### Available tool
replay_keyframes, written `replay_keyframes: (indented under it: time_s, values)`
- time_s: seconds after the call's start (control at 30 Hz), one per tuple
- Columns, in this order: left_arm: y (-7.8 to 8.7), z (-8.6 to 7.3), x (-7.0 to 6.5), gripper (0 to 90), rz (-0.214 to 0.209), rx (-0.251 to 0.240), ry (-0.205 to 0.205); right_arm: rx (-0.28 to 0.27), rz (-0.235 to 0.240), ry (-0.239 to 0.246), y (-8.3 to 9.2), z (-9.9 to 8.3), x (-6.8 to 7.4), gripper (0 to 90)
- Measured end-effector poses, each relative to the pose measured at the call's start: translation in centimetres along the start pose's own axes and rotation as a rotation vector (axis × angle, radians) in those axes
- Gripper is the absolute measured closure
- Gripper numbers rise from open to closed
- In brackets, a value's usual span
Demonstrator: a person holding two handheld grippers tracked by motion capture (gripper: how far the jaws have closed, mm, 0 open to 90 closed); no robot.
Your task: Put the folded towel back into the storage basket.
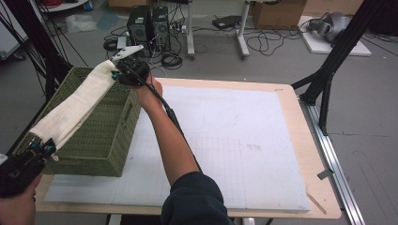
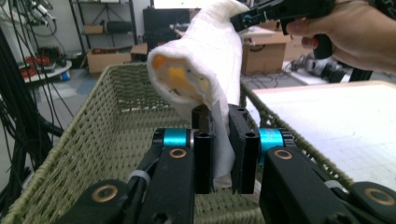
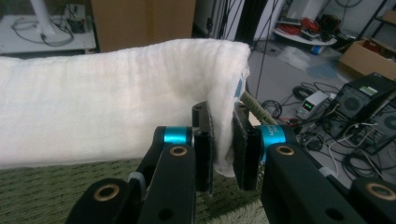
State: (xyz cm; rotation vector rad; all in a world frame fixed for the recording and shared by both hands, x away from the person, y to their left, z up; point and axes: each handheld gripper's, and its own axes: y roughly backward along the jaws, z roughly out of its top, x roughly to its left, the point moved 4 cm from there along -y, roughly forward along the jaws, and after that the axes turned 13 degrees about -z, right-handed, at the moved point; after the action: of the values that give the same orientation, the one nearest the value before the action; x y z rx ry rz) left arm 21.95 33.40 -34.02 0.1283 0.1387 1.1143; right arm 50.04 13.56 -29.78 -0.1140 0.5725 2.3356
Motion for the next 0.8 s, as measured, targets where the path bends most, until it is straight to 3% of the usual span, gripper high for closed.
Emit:
replay_keyframes:
  time_s: [0.03, 0.07, 0.1, 0.13, 0.17, 0.3, 0.53, 0.8]
  values:
    - [0.0, 0.0, 0.2, 73.1, 0.023, 0.006, 0.011, 0.005, -0.018, 0.009, -0.3, 0.0, 0.2, 80.2]
    - [0.0, 0.0, 0.4, 58.9, 0.048, 0.003, 0.024, 0.01, -0.042, 0.011, -0.5, -0.1, 0.3, 76.9]
    - [0.2, 0.0, 0.6, 44.6, 0.084, -0.002, 0.037, 0.015, -0.056, 0.013, -0.6, -0.2, 0.3, 67.7]
    - [0.5, 0.1, 0.7, 35.7, 0.107, -0.011, 0.034, 0.023, -0.07, 0.003, -0.8, -0.3, 0.3, 60.4]
    - [0.8, 0.3, 0.7, 33.0, 0.121, -0.022, 0.019, 0.029, -0.074, -0.012, -0.9, -0.5, 0.2, 56.7]
    - [1.2, 1.3, 0.4, 32.0, 0.107, -0.047, -0.001, 0.027, -0.054, -0.037, 0.0, -0.3, -0.4, 51.9]
    - [0.5, 2.0, -1.0, 31.7, 0.04, -0.069, -0.009, 0.012, -0.028, -0.034, 2.9, -0.1, -1.9, 48.0]
    - [-1.4, 2.5, -3.3, 17.2, -0.084, -0.087, 0.035, 0.01, 0.024, -0.061, 7.2, -1.6, -3.8, 36.0]
